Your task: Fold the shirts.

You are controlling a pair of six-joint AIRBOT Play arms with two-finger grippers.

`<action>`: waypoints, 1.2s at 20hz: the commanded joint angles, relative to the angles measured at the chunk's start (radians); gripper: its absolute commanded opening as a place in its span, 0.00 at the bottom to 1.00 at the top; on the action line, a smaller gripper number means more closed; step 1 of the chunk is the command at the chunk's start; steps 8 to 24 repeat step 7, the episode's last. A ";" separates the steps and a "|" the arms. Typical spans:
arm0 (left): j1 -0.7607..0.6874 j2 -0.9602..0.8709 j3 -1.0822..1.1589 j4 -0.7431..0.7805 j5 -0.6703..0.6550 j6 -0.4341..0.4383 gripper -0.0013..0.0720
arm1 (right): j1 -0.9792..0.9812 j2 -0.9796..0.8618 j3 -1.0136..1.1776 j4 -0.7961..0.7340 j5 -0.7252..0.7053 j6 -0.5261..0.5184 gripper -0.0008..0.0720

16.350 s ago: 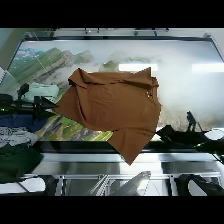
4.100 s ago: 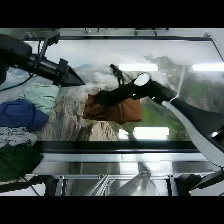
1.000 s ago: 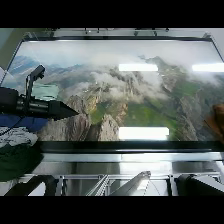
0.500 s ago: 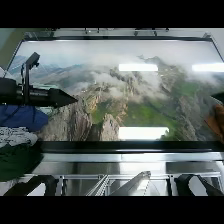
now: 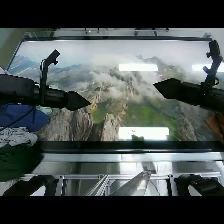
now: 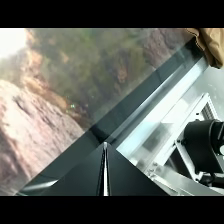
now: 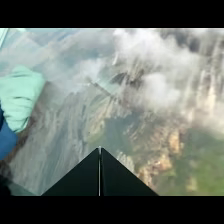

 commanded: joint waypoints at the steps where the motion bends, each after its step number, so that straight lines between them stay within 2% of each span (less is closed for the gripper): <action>1: 0.011 0.053 -0.008 0.003 -0.027 -0.001 0.05 | 0.037 0.001 -0.002 0.003 0.002 0.000 0.03; 7: 0.095 0.134 -0.009 -0.005 -0.034 -0.002 0.05 | 0.037 0.001 -0.002 0.003 0.003 0.000 0.03; 24: 0.095 0.134 -0.009 -0.005 -0.034 -0.002 0.05 | 0.037 0.001 -0.002 0.003 0.003 0.000 0.03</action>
